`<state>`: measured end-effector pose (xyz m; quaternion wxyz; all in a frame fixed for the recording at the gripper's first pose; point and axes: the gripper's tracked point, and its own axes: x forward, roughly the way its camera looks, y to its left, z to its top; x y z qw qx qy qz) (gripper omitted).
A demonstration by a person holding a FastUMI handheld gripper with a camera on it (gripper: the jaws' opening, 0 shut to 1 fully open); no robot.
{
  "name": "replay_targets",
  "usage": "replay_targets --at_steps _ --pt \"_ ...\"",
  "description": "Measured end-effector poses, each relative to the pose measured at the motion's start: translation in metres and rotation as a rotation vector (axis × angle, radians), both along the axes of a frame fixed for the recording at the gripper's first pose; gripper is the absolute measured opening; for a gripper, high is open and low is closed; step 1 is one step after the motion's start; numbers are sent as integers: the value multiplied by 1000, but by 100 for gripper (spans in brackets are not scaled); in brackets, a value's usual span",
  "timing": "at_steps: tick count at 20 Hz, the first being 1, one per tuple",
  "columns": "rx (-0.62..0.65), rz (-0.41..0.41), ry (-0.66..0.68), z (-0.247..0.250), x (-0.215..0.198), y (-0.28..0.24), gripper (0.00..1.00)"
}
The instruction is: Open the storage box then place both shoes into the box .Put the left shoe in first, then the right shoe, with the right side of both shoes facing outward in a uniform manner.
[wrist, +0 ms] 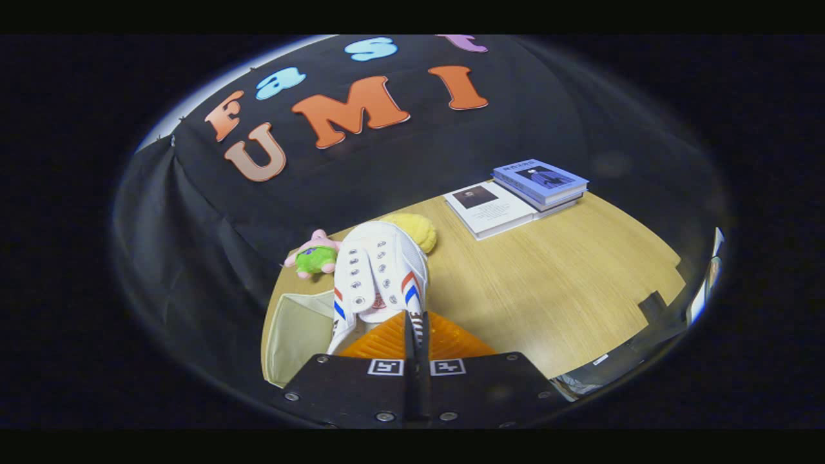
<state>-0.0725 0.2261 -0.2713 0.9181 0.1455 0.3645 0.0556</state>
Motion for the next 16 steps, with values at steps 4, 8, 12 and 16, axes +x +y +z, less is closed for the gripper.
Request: replay_targets --at_steps 4,8,12,16 --pt "16 29 3 -1 -14 44 1" --pt "16 50 13 -10 -30 77 1" --pt "-4 56 15 -25 -43 97 0" --pt "-50 64 41 -44 -51 99 1"
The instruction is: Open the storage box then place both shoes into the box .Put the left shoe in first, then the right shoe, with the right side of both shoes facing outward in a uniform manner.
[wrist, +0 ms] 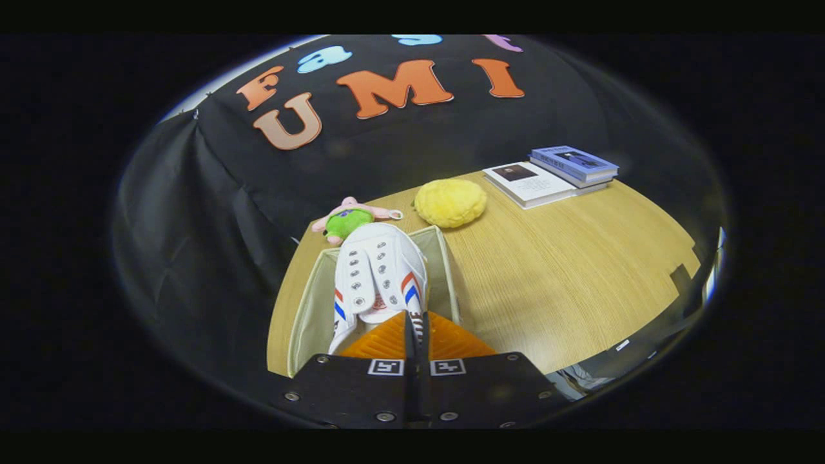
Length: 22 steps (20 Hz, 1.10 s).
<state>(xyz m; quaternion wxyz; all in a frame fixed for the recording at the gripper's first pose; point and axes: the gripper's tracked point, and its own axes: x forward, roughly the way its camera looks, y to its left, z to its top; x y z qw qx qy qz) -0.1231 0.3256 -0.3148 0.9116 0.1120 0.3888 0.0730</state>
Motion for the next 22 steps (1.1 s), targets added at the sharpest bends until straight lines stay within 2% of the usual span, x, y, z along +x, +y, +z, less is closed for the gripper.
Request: replay_targets --at_steps 4,7,8,11,14,22 --pt "-99 -6 4 -16 -15 -11 0" --pt "-104 -15 10 -21 -11 -7 3" --pt "-86 11 6 -19 -9 2 4" --pt "-119 32 -94 8 9 5 43" --pt "-122 55 -139 27 24 7 99" --pt "-160 65 -249 80 60 -19 99"
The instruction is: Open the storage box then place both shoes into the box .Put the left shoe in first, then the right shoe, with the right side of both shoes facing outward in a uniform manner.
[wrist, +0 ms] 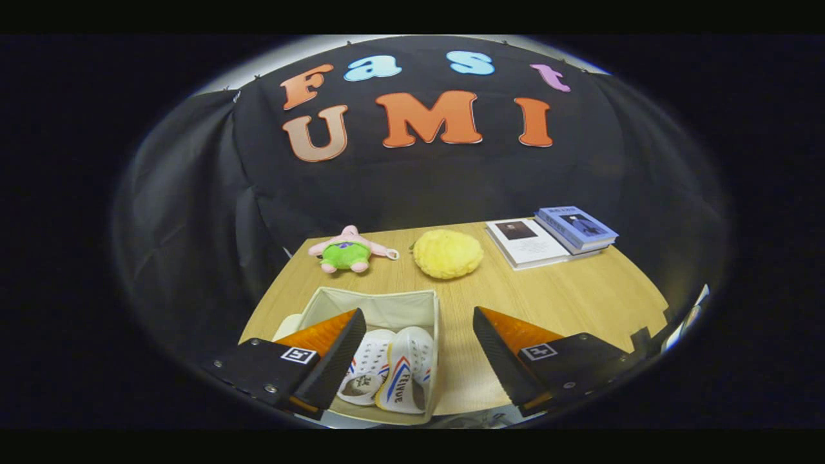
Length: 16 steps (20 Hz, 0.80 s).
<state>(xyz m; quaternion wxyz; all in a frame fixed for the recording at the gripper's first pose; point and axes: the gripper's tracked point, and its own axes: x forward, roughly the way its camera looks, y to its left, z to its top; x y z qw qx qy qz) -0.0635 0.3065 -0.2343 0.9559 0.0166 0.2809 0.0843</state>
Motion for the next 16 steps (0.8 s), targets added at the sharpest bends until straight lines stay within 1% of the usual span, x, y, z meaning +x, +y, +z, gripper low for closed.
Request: replay_targets --at_steps 4,7,12,16 --pt "16 3 -92 46 21 -15 99" --pt "-1 -16 -181 80 33 -35 99" --pt "5 -51 -287 126 46 -70 99" --pt "-3 -92 -355 150 52 -98 99"
